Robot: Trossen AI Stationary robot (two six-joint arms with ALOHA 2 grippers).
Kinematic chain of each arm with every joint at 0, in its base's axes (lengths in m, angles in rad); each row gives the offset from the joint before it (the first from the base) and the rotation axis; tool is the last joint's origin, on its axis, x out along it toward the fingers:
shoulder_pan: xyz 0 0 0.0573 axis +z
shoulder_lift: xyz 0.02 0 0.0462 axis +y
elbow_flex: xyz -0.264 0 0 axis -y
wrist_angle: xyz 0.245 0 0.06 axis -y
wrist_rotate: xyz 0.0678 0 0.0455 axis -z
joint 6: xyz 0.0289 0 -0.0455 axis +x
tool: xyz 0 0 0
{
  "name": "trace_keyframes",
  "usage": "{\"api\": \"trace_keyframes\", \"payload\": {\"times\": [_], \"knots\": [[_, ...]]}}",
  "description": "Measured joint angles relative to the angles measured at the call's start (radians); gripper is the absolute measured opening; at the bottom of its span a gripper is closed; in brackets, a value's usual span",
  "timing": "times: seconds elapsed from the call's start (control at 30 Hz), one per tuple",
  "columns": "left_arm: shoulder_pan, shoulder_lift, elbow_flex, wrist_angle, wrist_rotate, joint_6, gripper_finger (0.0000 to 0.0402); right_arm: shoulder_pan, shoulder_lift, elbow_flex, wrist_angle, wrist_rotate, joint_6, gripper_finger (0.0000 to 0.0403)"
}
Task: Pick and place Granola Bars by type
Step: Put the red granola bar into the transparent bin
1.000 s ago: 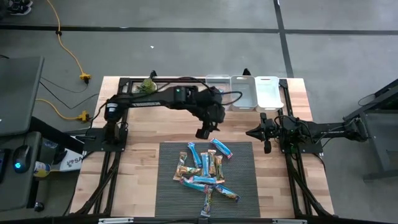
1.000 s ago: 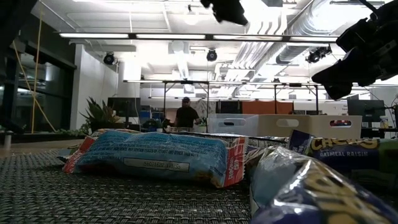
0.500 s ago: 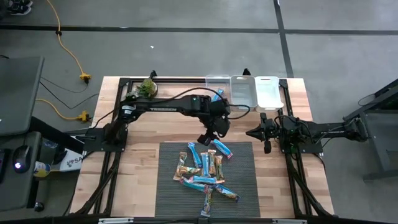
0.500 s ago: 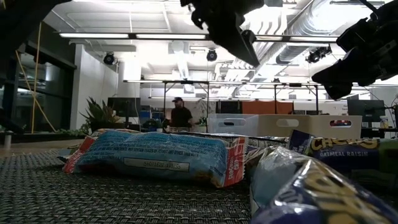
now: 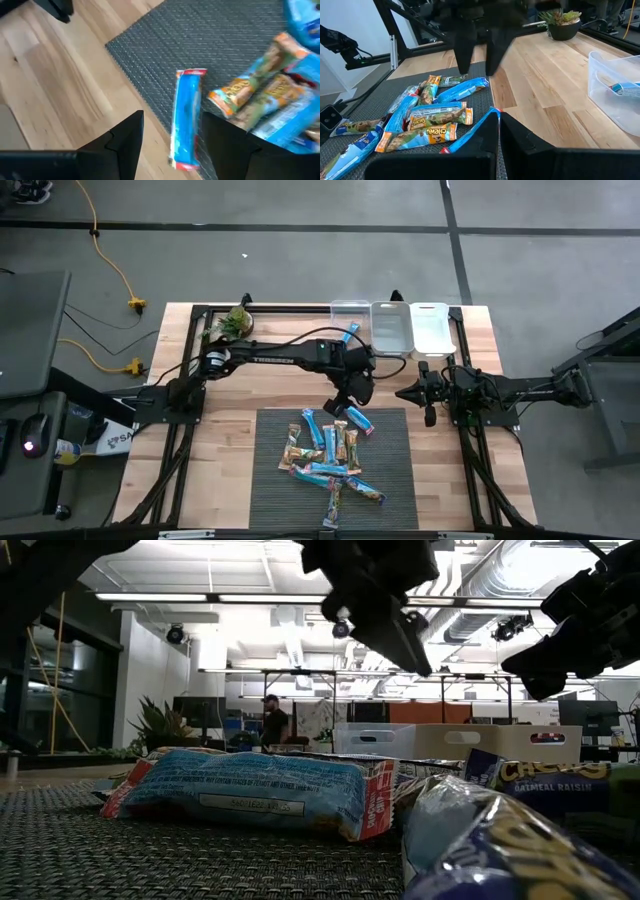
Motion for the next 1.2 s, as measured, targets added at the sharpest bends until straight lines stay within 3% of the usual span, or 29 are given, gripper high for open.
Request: {"api": "trace_keyframes", "payload": {"times": [0.6,1.2], "knots": [[-0.021,0.128,0.001,0.093,-0.008,0.049,0.0195,0.0,0.0,0.0,0.0,0.0,0.0,0.0],[-0.033,0.174,-0.001,0.083,0.026,0.048,0.0195,0.0,0.0,0.0,0.0,0.0,0.0,0.0]]}}
